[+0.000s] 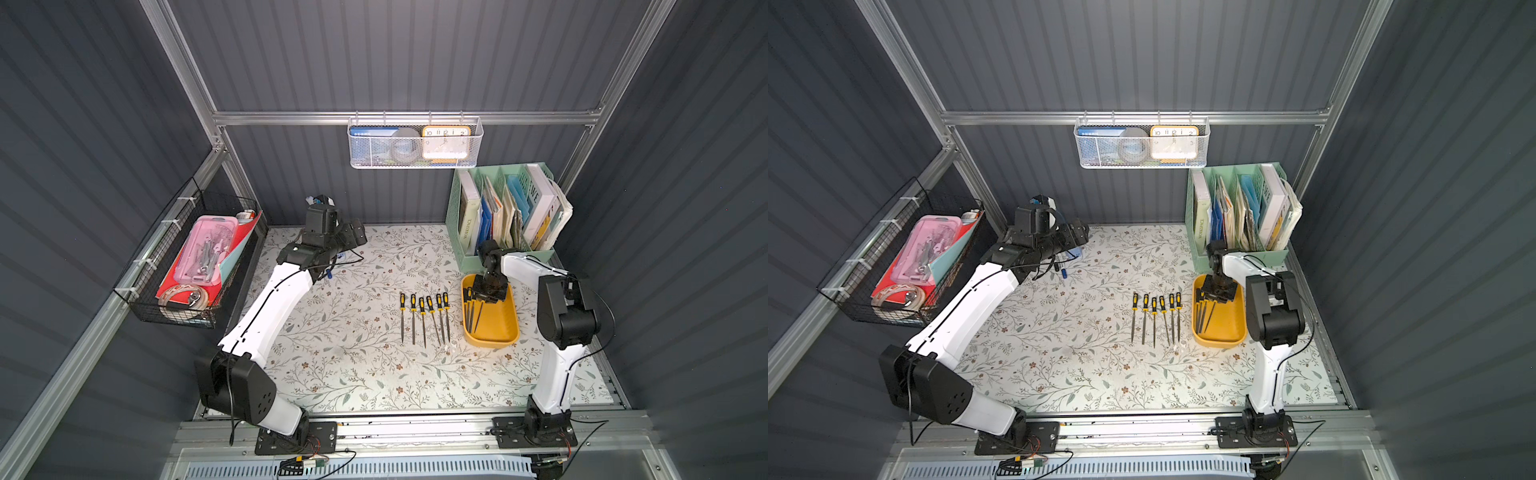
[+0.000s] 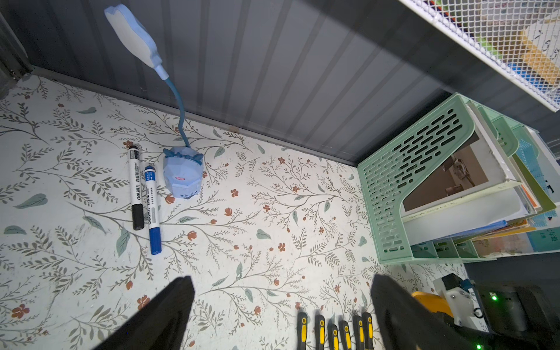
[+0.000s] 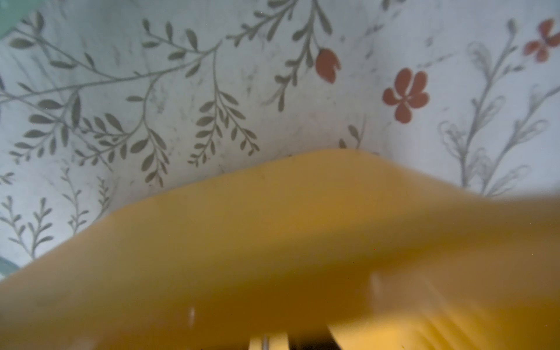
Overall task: Take the file tool out of the storage box
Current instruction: Pick up the file tool from the storage box.
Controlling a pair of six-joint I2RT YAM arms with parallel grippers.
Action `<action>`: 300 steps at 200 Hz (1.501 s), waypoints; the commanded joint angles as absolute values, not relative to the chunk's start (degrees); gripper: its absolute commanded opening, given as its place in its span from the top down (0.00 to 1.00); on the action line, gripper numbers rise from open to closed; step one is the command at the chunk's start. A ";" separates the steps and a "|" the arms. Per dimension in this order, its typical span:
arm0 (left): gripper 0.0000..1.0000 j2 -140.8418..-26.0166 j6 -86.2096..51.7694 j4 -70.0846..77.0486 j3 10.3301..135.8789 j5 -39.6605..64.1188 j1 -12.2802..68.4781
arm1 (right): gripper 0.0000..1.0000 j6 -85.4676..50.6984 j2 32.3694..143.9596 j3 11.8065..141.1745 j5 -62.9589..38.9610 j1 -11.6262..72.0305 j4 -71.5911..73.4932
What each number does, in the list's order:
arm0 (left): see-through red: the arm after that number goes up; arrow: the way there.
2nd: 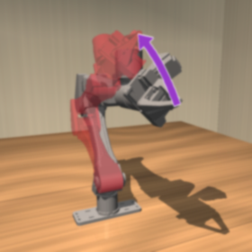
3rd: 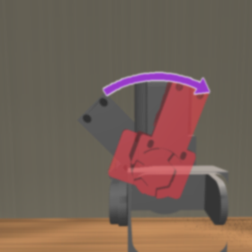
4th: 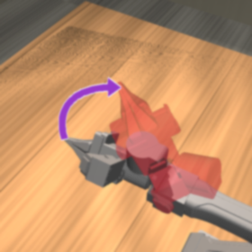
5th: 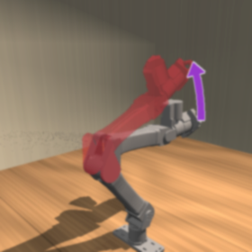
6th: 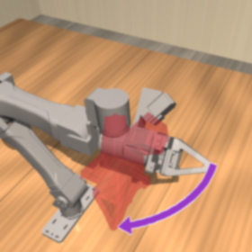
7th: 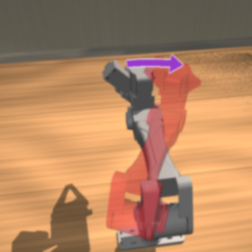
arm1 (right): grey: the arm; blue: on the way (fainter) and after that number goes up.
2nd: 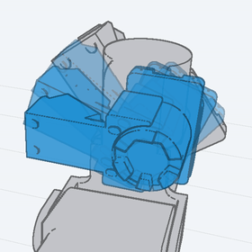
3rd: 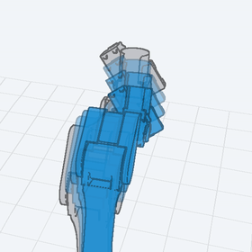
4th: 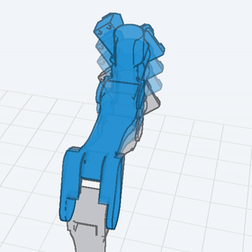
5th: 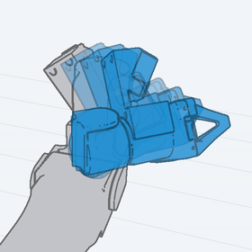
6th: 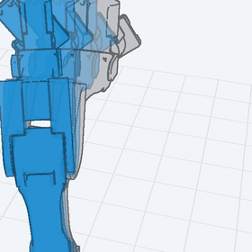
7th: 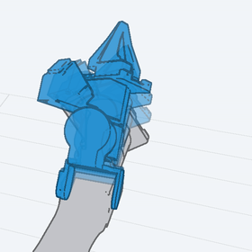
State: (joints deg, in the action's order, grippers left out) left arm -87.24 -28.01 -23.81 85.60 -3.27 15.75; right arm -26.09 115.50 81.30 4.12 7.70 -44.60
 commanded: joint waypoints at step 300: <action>0.07 -88.88 -26.86 -17.80 83.64 17.72 15.55 | 1.00 -34.46 95.49 82.59 -19.32 18.36 -33.26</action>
